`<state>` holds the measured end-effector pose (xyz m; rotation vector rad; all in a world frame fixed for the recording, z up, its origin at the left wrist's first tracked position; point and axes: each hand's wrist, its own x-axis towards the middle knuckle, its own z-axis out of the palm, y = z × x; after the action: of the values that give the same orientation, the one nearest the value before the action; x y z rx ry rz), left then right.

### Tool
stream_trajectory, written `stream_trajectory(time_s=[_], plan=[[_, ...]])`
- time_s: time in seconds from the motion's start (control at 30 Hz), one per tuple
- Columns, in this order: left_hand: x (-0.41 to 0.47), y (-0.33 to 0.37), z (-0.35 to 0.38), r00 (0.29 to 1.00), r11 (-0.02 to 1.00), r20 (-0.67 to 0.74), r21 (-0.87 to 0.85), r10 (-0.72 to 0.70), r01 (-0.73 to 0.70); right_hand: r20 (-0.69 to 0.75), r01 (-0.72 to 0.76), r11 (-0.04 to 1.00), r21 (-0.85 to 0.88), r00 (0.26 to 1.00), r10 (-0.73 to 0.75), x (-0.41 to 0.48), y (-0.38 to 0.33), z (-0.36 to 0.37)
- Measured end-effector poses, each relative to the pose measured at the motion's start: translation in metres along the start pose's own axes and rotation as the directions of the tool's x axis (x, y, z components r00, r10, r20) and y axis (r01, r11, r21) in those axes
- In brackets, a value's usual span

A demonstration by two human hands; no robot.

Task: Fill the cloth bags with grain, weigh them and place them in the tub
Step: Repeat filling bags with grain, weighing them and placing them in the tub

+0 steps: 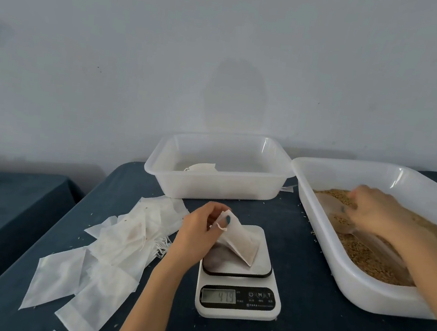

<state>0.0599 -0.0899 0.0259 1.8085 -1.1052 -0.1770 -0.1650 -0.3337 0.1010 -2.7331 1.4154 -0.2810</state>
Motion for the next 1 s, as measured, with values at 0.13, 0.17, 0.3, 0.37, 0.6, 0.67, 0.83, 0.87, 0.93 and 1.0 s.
stream_trajectory(time_s=[0.13,0.17,0.3,0.37,0.6,0.67,0.83,0.87,0.93,1.0], plan=[[0.001,-0.001,-0.001,0.995,1.000,-0.097,0.006,-0.022,0.022,-0.343,0.368,0.857,0.361,0.907,-0.244,-0.034,-0.055,-0.008],[0.001,-0.001,-0.001,0.991,1.000,-0.129,0.002,-0.028,0.029,-0.342,0.414,0.815,0.405,0.895,-0.285,-0.045,-0.069,-0.006],[0.001,-0.006,-0.005,0.958,0.994,-0.277,0.056,-0.077,0.096,-0.264,0.449,0.738,0.504,0.893,-0.363,-0.073,-0.111,0.036],[0.000,-0.007,-0.006,0.937,0.988,-0.328,0.059,-0.119,0.146,-0.202,0.356,0.742,0.568,0.934,-0.294,-0.070,-0.116,0.065],[-0.002,-0.008,-0.007,0.906,0.963,-0.360,0.062,-0.223,0.262,-0.123,0.038,0.620,0.783,0.988,0.096,-0.040,-0.085,0.118],[-0.002,-0.007,-0.006,0.905,0.961,-0.355,0.058,-0.235,0.272,-0.134,0.062,0.630,0.774,0.989,0.067,-0.041,-0.084,0.120],[-0.004,-0.004,-0.006,0.905,0.962,-0.351,0.041,-0.240,0.270,-0.142,0.095,0.670,0.737,0.990,0.016,-0.045,-0.085,0.121],[-0.005,-0.002,-0.006,0.909,0.965,-0.344,0.033,-0.234,0.261,-0.144,0.099,0.675,0.731,0.990,0.010,-0.045,-0.085,0.121],[-0.005,0.000,-0.006,0.932,0.976,-0.310,0.050,-0.188,0.214,-0.143,0.102,0.673,0.732,0.990,0.006,-0.046,-0.085,0.120],[-0.006,0.000,-0.006,0.962,0.981,-0.246,0.120,-0.117,0.151,-0.141,0.099,0.662,0.743,0.990,0.011,-0.047,-0.085,0.119]])
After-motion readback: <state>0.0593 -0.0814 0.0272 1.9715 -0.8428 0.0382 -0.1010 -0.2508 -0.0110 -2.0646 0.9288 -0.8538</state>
